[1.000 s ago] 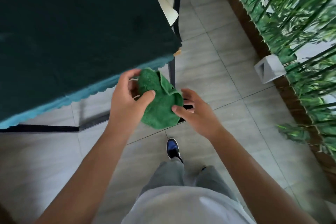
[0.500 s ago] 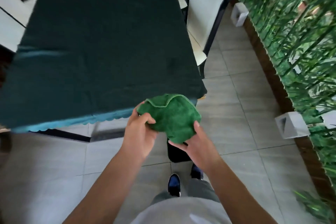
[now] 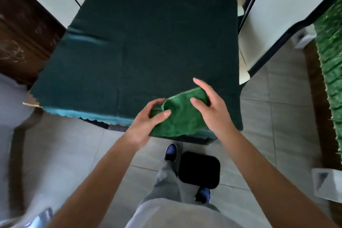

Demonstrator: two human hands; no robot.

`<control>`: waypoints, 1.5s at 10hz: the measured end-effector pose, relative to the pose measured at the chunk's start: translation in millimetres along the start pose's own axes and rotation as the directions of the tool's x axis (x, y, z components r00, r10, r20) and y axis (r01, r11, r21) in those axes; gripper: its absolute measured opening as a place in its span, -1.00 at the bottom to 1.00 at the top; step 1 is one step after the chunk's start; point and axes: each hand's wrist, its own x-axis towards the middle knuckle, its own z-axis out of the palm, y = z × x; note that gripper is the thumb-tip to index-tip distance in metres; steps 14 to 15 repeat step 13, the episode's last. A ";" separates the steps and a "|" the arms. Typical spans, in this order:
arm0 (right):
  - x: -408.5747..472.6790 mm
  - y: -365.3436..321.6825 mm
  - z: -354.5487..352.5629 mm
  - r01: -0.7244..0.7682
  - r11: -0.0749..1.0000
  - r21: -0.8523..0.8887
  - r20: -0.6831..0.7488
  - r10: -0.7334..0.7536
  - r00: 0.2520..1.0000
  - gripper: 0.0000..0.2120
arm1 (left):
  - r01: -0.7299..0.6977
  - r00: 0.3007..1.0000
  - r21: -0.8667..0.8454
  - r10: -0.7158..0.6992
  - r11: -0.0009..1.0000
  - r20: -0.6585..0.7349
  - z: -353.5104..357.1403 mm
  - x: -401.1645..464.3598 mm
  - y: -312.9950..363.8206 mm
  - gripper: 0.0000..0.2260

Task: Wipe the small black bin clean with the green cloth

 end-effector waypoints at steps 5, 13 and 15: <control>216.7 26.4 55.4 -0.217 0.951 -0.220 -0.155 0.186 0.970 -0.47 | 0.011 0.978 0.224 0.037 0.974 -0.207 -83.0 229.4 57.1 -0.72; 273.7 90.1 73.5 -0.347 0.613 -0.710 -0.308 0.172 0.936 -0.32 | 0.219 0.909 0.704 0.122 0.675 -0.399 -145.7 309.5 59.6 -0.52; 273.7 90.1 73.5 -0.347 0.613 -0.710 -0.308 0.172 0.936 -0.32 | 0.219 0.909 0.704 0.122 0.675 -0.399 -145.7 309.5 59.6 -0.52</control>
